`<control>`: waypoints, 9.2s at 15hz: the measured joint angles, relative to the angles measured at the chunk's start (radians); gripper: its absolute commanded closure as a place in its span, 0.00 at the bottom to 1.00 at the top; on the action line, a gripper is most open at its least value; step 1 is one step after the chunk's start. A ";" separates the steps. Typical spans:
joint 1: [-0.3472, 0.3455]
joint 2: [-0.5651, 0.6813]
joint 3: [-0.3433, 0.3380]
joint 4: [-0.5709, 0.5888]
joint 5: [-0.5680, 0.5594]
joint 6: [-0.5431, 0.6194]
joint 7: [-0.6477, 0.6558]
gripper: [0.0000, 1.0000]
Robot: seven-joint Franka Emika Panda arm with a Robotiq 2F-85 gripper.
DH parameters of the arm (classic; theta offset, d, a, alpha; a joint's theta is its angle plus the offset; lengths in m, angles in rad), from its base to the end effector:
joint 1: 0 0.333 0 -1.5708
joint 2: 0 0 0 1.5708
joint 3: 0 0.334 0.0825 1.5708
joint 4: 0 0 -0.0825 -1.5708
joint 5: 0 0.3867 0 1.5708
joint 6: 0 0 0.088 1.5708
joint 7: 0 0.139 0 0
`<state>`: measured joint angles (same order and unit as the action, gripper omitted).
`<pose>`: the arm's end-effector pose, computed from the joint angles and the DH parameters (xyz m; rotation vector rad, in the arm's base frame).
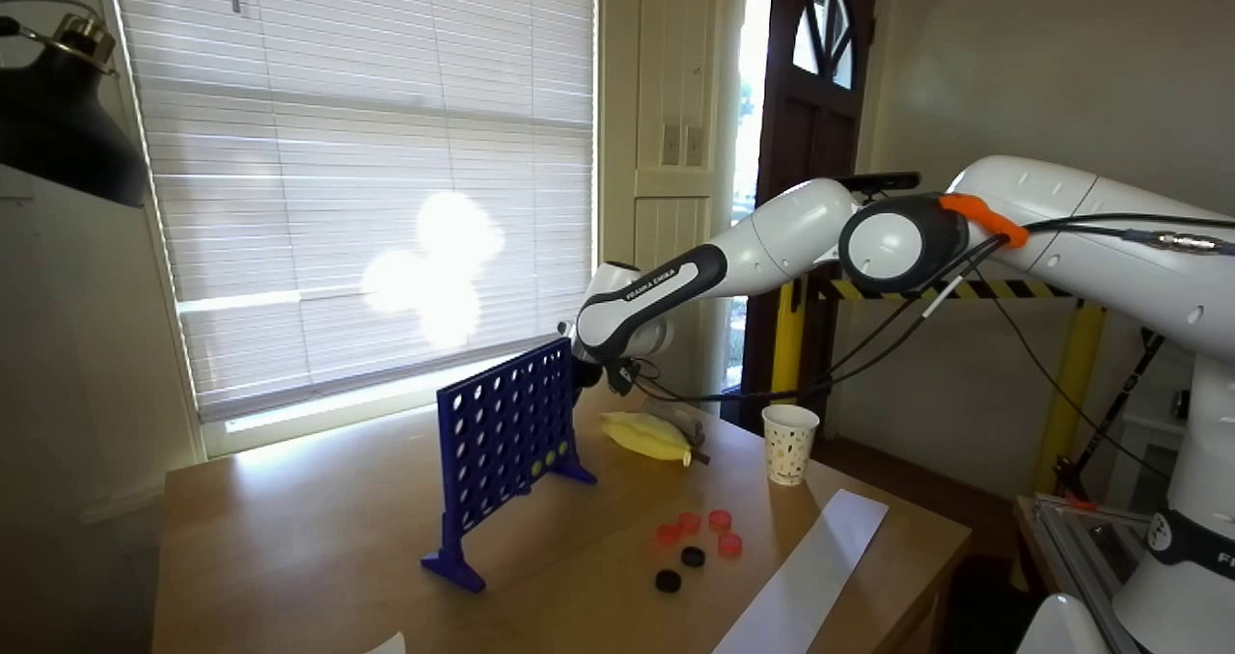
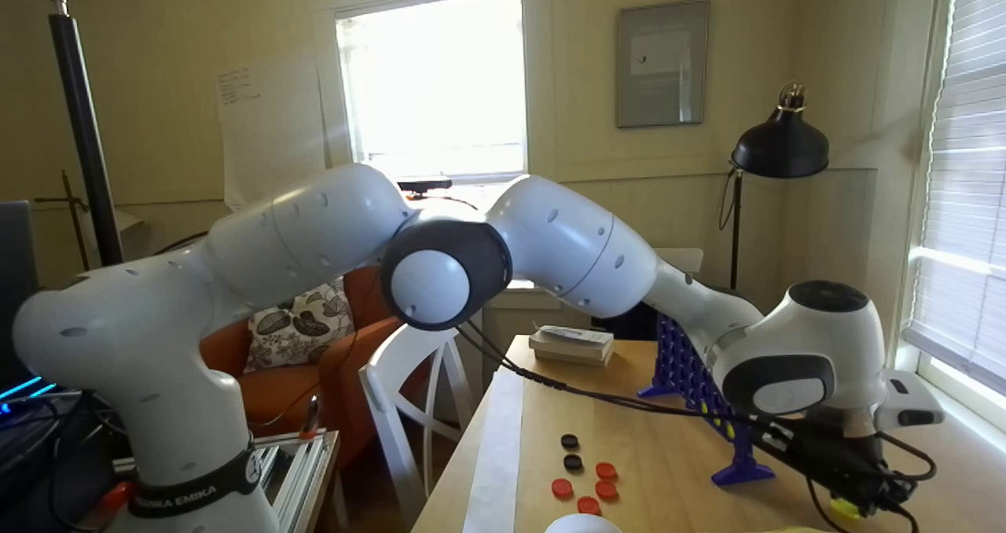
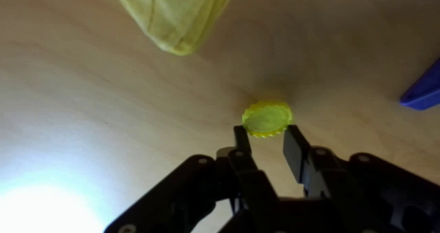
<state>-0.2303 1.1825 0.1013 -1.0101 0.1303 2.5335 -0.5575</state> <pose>0.8212 -0.1387 0.1259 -3.0127 -0.3864 -0.5872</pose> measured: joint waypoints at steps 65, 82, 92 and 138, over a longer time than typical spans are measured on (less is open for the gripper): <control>0.209 -0.486 0.022 -0.993 0.027 0.542 0.474 0.02; 0.214 -0.478 0.016 -0.991 0.005 0.524 0.474 0.61; 0.219 -0.477 0.008 -0.981 -0.002 0.519 0.474 0.23; -0.202 -0.721 0.490 -1.109 0.109 0.468 0.268 0.91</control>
<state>-0.4325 0.4612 0.5911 -2.1188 0.2393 3.0012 -0.2892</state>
